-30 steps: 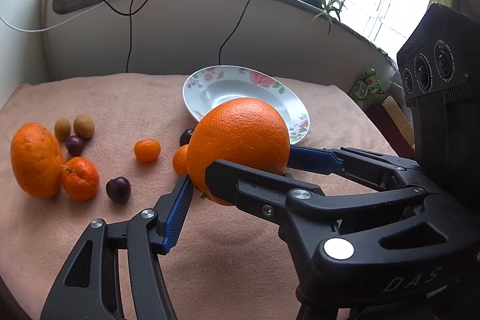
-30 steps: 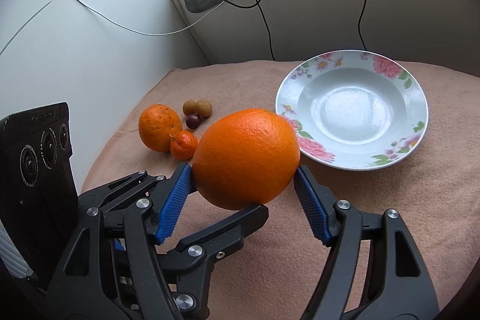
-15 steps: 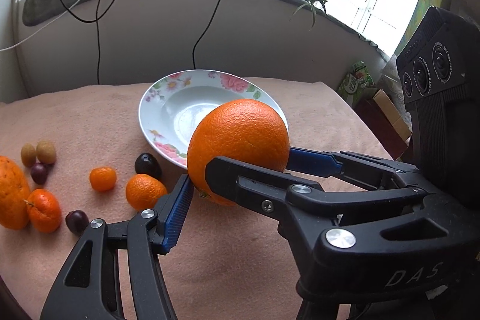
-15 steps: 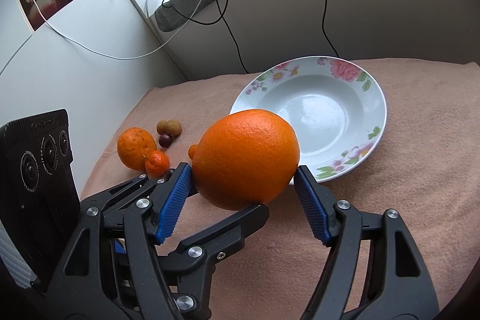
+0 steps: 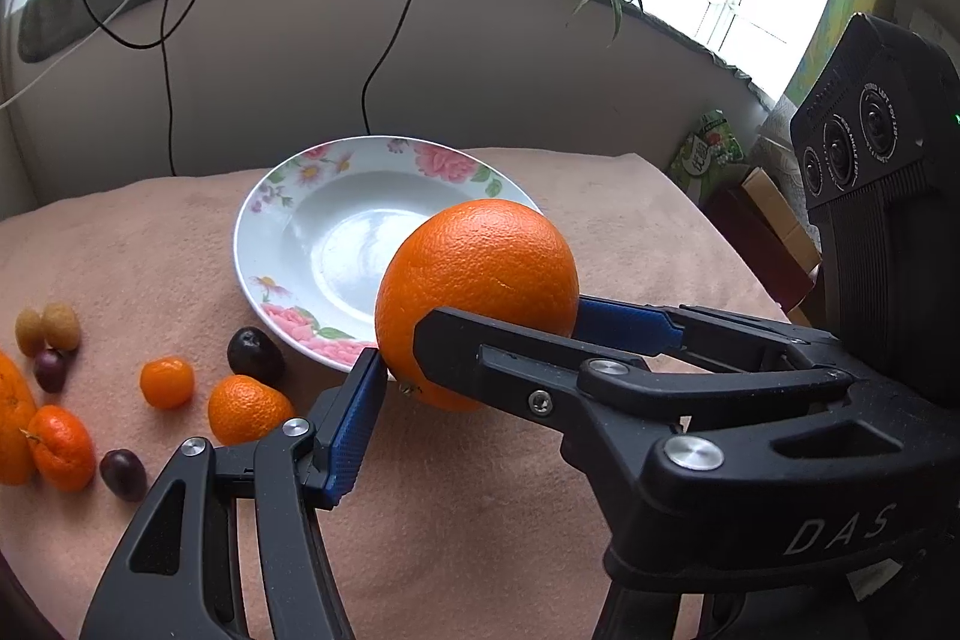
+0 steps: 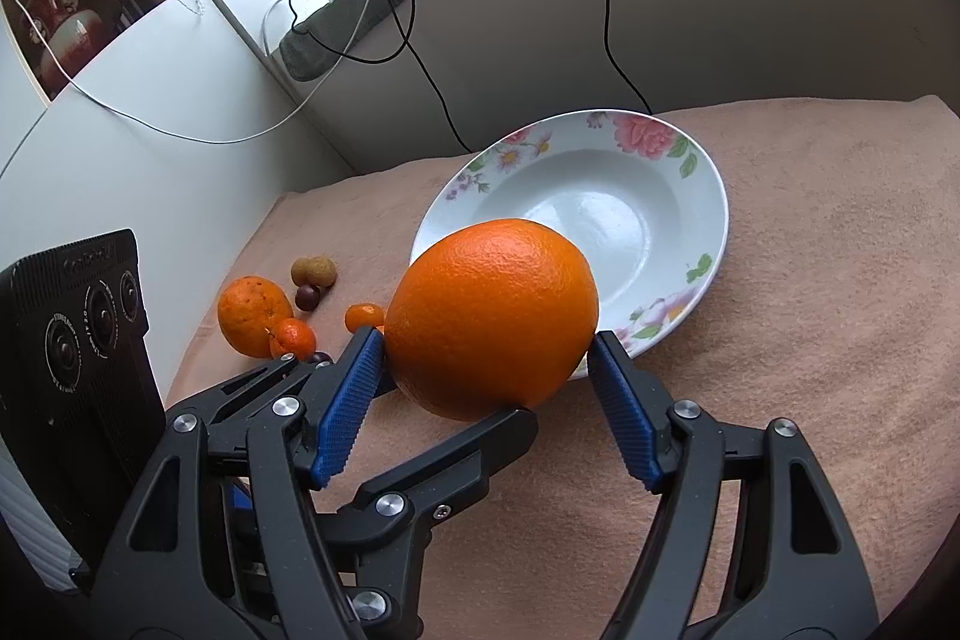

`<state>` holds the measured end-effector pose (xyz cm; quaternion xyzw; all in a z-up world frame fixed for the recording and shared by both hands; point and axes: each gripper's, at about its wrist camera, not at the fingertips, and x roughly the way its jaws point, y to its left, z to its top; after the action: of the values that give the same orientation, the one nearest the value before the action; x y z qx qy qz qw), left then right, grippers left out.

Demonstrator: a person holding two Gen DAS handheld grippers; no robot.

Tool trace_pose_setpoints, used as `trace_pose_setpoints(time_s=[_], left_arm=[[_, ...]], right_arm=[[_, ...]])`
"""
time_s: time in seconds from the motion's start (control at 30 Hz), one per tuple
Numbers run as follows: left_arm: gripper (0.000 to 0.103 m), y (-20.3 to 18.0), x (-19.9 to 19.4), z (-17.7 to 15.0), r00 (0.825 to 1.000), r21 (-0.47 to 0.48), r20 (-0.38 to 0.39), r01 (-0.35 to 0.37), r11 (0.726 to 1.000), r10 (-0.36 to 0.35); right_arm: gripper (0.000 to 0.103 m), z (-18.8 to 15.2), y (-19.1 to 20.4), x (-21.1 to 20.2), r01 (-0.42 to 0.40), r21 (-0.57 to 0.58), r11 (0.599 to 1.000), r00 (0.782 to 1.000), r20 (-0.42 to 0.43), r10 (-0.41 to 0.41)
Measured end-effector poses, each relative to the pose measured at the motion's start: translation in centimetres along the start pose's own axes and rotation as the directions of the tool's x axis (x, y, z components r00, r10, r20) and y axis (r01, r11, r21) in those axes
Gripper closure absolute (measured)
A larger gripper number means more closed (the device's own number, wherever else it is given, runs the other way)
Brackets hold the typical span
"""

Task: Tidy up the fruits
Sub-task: 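Carry the large orange onto the white plate and open the right gripper, then grasp a tangerine with the right gripper while the left gripper grasps a dark plum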

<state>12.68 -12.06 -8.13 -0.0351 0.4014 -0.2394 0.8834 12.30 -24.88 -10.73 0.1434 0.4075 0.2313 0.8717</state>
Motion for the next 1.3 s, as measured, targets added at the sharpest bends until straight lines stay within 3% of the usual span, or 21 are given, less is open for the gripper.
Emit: trace_pose_setpoints(time_s=[0.2,0.33,1.07,1.3], left_arm=[[0.044,0.1,-0.2,0.3,0.999,0.012,0.015,-0.034,0.999,0.034],[0.044,0.4,-0.5,0.2,0.999,0.009,0.021,-0.048,0.999,0.047],[0.044,2.7,-3.8,-1.5,0.993,-0.034,0.059,-0.098,0.995,0.099],[0.039,3.9,-5.3,-2.3,0.988,-0.057,0.070,-0.134,0.989,0.137]], right_arm=[[0.029,0.2,-0.1,-1.0,0.033,-0.013,0.999,0.999,0.040,-0.033],[0.022,0.3,0.0,-1.5,0.049,-0.017,0.999,0.997,0.059,-0.048],[0.022,-1.2,2.2,-3.4,0.101,-0.088,0.991,0.989,0.114,-0.091],[0.022,-1.8,2.8,-3.7,0.109,-0.103,0.989,0.988,0.123,-0.096]])
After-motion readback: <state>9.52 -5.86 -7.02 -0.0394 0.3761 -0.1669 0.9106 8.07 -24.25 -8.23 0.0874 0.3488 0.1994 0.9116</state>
